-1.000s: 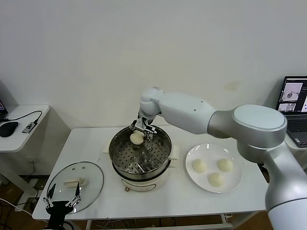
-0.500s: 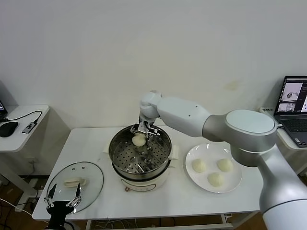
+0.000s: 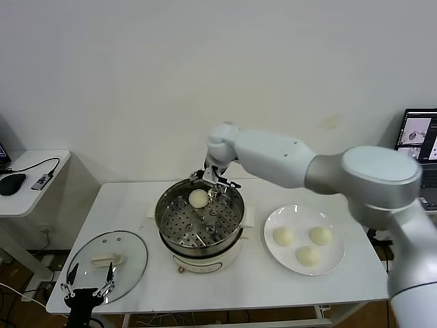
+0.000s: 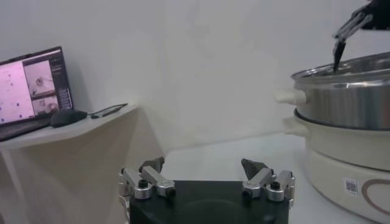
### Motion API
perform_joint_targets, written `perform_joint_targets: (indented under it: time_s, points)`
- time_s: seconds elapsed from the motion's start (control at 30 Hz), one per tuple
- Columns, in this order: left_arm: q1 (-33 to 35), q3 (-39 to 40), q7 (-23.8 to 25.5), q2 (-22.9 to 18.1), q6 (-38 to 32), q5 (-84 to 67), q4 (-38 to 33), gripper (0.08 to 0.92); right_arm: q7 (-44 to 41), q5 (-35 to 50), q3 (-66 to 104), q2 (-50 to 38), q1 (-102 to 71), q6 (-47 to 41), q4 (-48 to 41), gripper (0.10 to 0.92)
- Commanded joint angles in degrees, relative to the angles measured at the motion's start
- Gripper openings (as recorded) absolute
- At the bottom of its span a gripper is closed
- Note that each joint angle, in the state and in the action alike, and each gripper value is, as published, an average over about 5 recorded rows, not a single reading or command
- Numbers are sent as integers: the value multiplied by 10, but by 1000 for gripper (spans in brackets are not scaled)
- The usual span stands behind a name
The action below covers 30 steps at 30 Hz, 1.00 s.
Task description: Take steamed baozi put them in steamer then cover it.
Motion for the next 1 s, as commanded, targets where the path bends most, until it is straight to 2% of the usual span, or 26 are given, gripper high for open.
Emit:
perform_joint_targets:
  time_s: [0.03, 0.27, 0.6, 0.8, 1.0]
  points:
    - [1, -1, 0, 1, 1, 1, -3, 823, -31, 137, -14, -95, 65, -206, 151, 823]
    - [7, -5, 1, 5, 5, 1, -8, 823, -35, 159, -1, -221, 84, -321, 248, 823]
    - [15, -6, 2, 2, 5, 4, -17, 823, -36, 95, 7, -387, 30, -353, 303, 823]
    - [15, -8, 1, -2, 6, 4, -17, 823, -41, 55, 36, -425, -41, -334, 287, 823]
    - [14, -14, 2, -3, 7, 5, -16, 823, -47, 21, 92, -417, -134, -308, 237, 823]
